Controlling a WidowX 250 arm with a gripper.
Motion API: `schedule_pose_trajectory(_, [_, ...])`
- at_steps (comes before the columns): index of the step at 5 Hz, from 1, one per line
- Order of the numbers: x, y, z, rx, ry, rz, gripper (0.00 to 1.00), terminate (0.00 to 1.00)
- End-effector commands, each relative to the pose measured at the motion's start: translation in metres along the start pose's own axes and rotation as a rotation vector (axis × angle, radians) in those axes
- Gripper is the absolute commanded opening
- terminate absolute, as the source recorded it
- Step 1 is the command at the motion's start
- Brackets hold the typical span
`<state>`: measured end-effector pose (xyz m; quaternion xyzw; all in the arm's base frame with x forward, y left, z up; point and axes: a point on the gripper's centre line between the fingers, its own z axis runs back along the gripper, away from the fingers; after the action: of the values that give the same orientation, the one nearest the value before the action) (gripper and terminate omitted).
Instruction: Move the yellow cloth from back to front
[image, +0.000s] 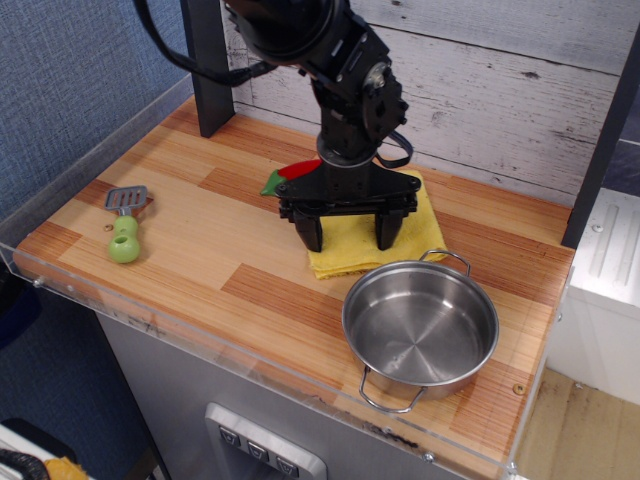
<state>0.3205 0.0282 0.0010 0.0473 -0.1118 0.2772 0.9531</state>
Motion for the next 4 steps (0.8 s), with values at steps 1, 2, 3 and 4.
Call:
schedule_pose_trajectory(1, [-0.043,0.074,-0.025,0.13,0.126,0.039,1.0,0.0])
schedule_pose_trajectory(2, [-0.056,0.091,-0.02,0.141,0.132,0.035,1.0,0.0])
schedule_pose_trajectory(3, [-0.061,0.103,-0.006,0.138,0.17,0.052,1.0,0.0])
schedule_pose_trajectory(4, [-0.063,0.11,0.006,0.111,0.226,0.092,1.0,0.0])
